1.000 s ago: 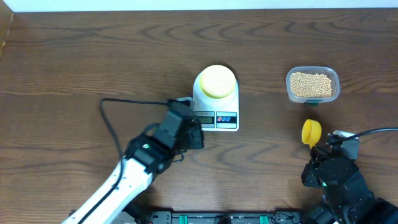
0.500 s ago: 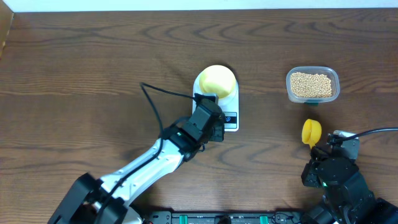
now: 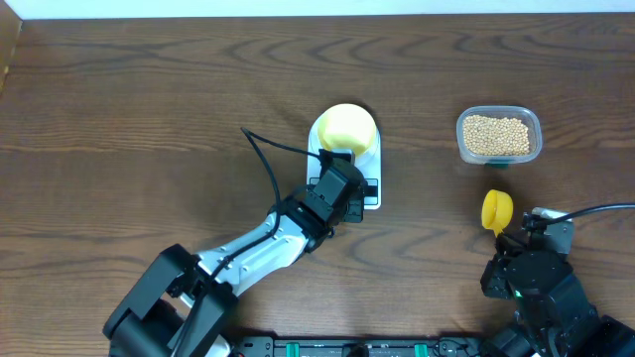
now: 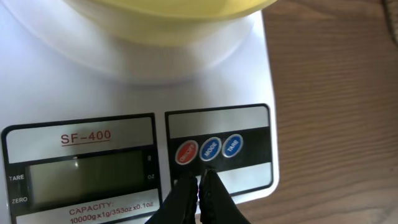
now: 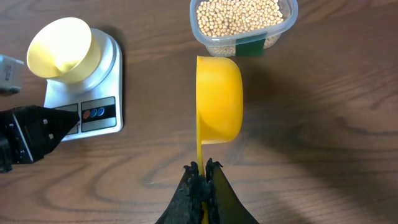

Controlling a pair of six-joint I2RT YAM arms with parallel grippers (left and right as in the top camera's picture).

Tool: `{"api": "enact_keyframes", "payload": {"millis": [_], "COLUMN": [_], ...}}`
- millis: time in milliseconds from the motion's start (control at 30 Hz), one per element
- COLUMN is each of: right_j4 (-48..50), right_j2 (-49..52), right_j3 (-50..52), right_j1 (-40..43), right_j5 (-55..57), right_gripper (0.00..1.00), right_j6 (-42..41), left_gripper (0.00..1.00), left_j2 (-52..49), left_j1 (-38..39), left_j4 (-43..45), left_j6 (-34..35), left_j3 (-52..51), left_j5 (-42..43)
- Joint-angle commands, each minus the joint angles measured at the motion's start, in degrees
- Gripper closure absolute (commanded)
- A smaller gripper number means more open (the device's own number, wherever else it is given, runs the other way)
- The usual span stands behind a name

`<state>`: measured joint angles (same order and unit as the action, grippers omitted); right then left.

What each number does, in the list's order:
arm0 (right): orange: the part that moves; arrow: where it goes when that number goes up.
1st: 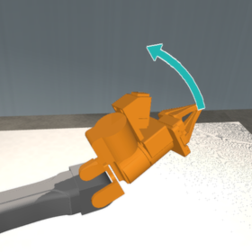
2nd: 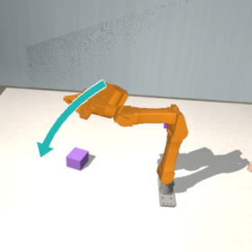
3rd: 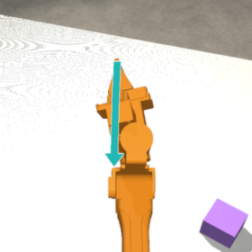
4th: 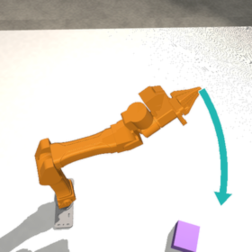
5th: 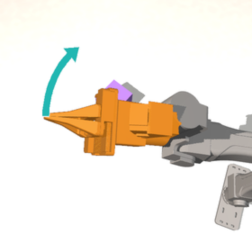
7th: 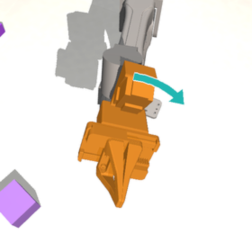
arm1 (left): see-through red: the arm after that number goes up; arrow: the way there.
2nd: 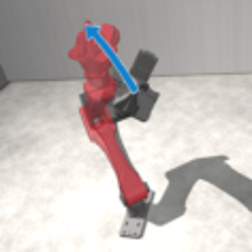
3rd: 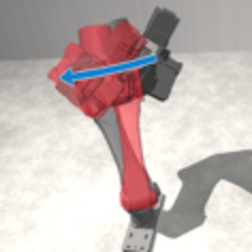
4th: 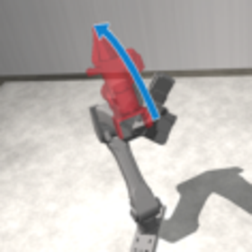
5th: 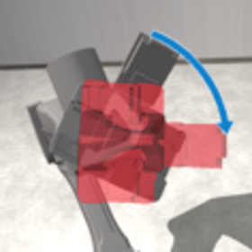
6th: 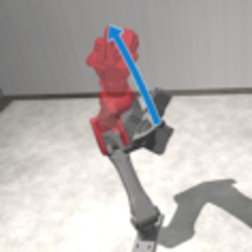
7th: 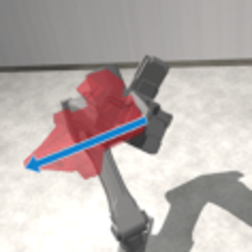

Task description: Scoop item into bowl and weigh 50g on scale

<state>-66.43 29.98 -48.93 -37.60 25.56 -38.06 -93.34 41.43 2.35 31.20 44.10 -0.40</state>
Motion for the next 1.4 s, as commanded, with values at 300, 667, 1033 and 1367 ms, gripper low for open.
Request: {"api": "enact_keyframes", "payload": {"millis": [300,667,1033,1367], "right_j4": [0.0,0.2,0.3,0.3], "right_j2": [0.0,0.0,0.0,0.0], "right_j3": [-1.1,-1.1,-1.1,-1.1], "right_j1": [0.2,0.2,0.2,0.2], "right_j5": [1.5,1.5,1.3,1.3], "right_gripper": [0.99,0.99,0.99,0.99], "right_j6": [0.9,0.9,0.9,0.9], "left_gripper": [0.93,0.93,0.93,0.93], "left_j2": [-2.3,-4.4,-5.3,-6.4], "left_j1": [0.1,0.1,0.1,0.1], "left_j4": [3.8,5.1,5.2,5.7], "left_j6": [-0.9,0.0,0.4,0.6], "left_j3": [0.2,0.2,0.2,0.2], "left_j5": [-6.6,-6.5,-6.5,-6.5]}}
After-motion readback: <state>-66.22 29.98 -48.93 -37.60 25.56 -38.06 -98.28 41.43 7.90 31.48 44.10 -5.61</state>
